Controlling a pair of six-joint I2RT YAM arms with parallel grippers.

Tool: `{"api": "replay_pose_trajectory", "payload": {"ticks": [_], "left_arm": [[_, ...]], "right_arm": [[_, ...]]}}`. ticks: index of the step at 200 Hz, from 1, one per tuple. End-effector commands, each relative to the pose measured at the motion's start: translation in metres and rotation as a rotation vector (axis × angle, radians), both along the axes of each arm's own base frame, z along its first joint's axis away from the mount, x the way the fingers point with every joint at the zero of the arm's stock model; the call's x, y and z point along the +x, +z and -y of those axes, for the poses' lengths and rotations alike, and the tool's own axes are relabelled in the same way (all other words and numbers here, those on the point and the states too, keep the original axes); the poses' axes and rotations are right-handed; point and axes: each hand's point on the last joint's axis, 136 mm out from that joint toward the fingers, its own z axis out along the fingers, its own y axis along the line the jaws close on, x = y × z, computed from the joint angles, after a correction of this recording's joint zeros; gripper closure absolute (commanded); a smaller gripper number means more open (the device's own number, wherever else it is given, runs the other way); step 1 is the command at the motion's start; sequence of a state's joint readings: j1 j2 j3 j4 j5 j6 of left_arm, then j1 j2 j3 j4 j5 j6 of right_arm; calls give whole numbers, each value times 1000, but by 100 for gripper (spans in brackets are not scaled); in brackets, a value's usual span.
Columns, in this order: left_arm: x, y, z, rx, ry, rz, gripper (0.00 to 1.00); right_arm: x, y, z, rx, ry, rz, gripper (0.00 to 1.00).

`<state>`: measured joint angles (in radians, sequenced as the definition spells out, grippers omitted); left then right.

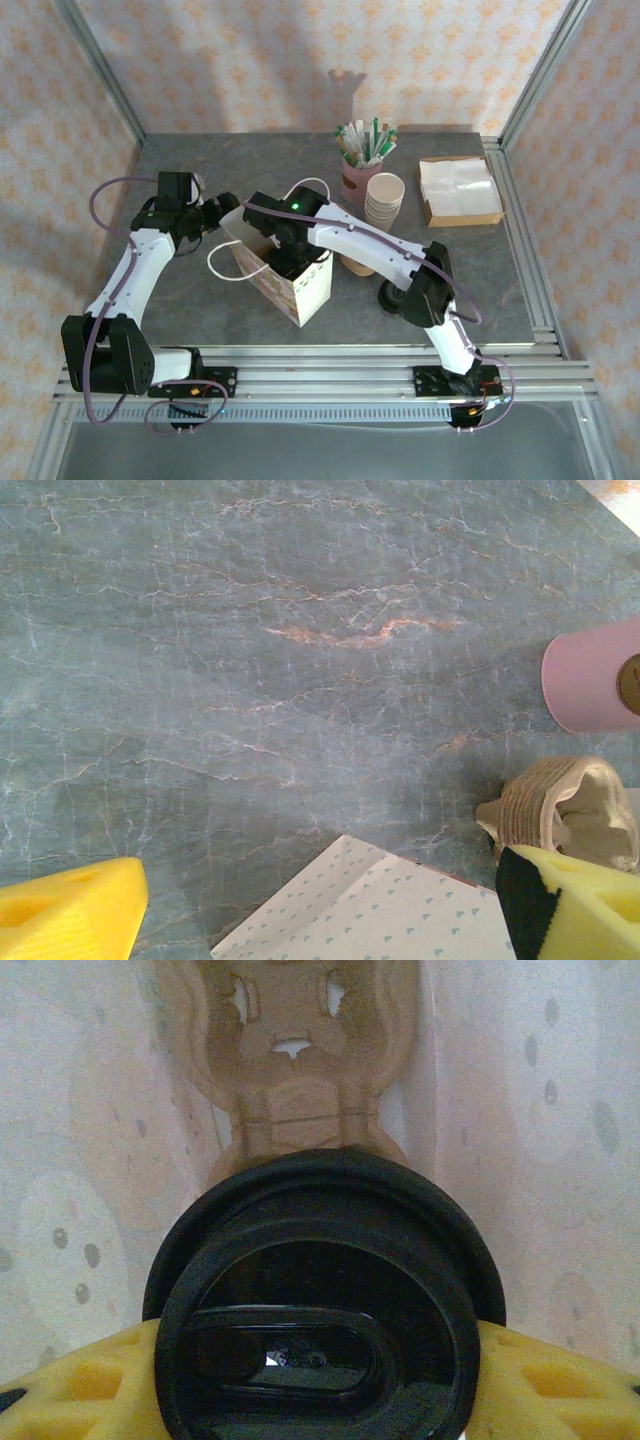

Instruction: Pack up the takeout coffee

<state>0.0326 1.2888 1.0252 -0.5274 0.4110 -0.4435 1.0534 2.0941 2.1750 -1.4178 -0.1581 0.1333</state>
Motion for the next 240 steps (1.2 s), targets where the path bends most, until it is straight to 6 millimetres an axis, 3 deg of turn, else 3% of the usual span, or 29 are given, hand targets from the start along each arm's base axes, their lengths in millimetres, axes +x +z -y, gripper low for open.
{"api": "replay_pose_trajectory", "payload": {"ticks": [1, 153, 240], "left_arm": [[-4, 4, -1, 6, -5, 9, 8], [-4, 4, -1, 5, -4, 11, 8], [-4, 5, -1, 6, -3, 13, 8]], "right_arm": [[-2, 29, -3, 84, -10, 42, 44], [-6, -15, -4, 63, -31, -4, 44], [-9, -19, 11, -32, -33, -24, 44]]}}
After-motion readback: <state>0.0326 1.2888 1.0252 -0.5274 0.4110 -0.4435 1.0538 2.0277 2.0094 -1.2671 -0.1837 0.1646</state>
